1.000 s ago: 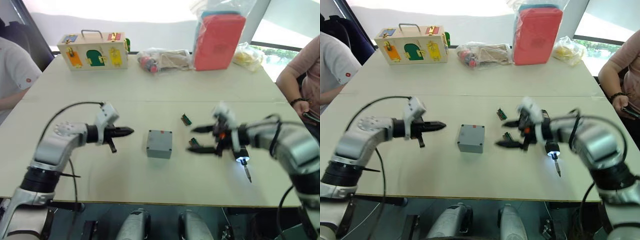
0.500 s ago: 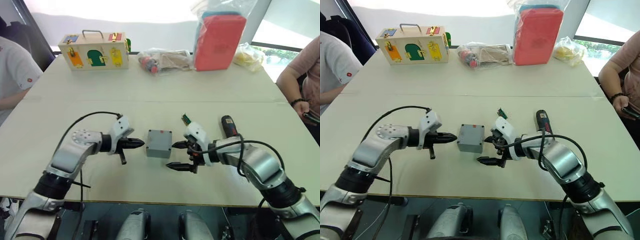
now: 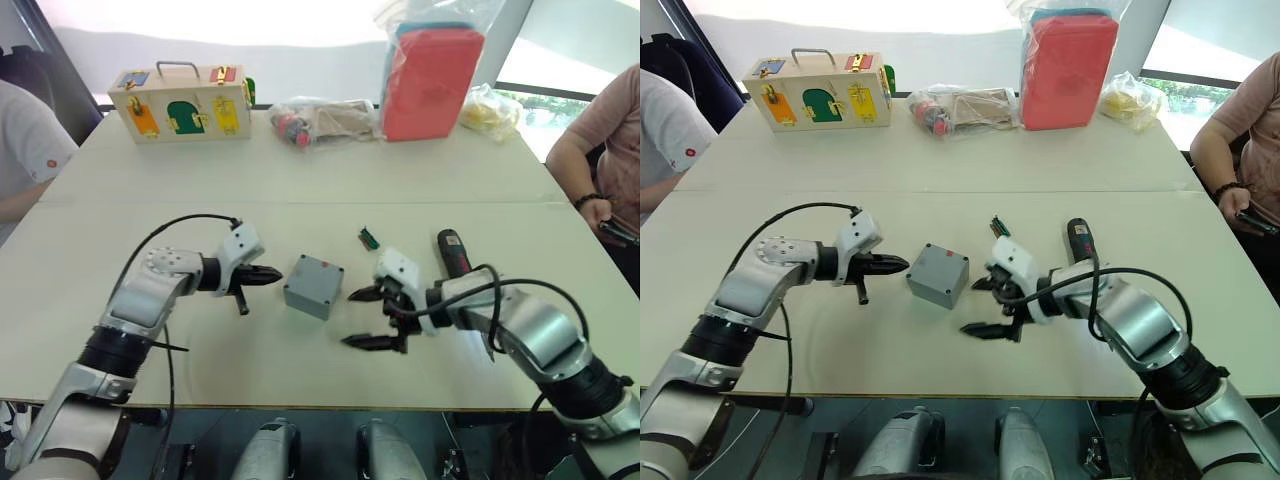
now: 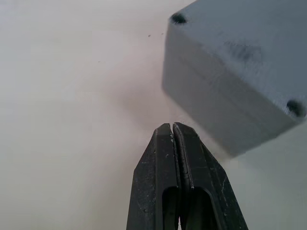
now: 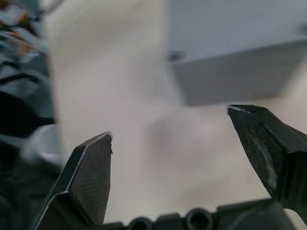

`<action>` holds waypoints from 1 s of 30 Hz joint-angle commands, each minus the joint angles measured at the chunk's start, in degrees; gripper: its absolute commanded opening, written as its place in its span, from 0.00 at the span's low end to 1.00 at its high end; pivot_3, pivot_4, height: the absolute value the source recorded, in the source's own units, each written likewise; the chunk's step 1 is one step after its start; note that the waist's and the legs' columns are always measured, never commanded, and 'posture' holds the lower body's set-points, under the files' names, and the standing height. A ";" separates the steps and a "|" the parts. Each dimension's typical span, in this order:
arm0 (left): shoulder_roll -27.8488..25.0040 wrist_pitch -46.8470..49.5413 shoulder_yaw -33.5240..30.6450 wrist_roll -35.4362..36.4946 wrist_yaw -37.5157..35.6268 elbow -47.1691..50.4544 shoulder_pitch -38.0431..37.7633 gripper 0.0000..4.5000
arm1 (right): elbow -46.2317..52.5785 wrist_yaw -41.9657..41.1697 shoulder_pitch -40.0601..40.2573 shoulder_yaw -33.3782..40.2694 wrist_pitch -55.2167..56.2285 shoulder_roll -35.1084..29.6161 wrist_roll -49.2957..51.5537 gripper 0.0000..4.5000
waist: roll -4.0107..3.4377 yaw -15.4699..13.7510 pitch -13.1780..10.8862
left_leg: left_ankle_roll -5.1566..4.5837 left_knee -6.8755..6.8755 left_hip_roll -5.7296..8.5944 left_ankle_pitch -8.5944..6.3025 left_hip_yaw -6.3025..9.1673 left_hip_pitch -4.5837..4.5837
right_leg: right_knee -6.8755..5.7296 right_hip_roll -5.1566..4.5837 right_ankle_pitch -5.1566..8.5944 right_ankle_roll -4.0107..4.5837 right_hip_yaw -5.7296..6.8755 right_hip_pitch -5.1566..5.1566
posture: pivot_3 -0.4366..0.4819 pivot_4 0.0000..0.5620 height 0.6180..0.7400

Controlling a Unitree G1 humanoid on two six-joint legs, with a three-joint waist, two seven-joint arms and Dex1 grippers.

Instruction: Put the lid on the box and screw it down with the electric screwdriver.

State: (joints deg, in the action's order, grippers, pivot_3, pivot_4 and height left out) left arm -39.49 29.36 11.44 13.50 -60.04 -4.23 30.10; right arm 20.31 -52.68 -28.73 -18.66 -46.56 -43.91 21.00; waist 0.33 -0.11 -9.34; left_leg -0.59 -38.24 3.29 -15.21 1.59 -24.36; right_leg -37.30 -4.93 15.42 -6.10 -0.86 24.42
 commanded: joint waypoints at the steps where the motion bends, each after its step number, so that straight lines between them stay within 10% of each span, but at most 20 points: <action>1: -2.26 2.83 -1.51 2.51 -2.04 7.83 -3.04 0.00 | -5.71 -1.16 -3.09 -0.91 7.38 0.40 -4.77 0.93 | 0.01 0.01 -0.01 | 0.00 0.00 0.00 0.00 0.00 0.00 | 0.00 0.00 0.00 0.00 0.00 0.00 | 0.48 0.27 0.98; 10: -1.56 10.94 -0.41 6.20 0.26 21.46 -9.47 0.00 | -19.28 -5.80 -9.10 -6.66 21.50 6.28 -13.81 0.93 | 0.03 0.44 0.00 | 0.09 0.00 0.00 0.05 0.00 -0.02 | -0.03 -0.03 0.00 0.00 -0.04 -0.01 | 0.48 0.27 0.98; 30: 0.47 8.90 0.21 4.55 2.51 16.67 -6.80 0.00 | -3.14 -10.07 -0.02 -4.18 10.12 6.33 -8.86 0.93 | 0.04 0.65 0.01 | 0.11 0.00 -0.01 0.06 0.02 0.00 | -0.03 -0.02 0.00 0.00 -0.05 -0.01 | 0.48 0.27 0.98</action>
State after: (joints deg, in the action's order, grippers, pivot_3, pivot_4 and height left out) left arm -38.64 39.71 12.12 17.70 -56.62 11.75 22.16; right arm 14.53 -62.67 -28.14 -24.05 -36.81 -38.18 10.96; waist 0.37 0.54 -9.33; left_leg -0.48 -38.24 3.28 -15.15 1.61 -24.36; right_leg -37.33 -4.95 15.42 -6.09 -0.91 24.41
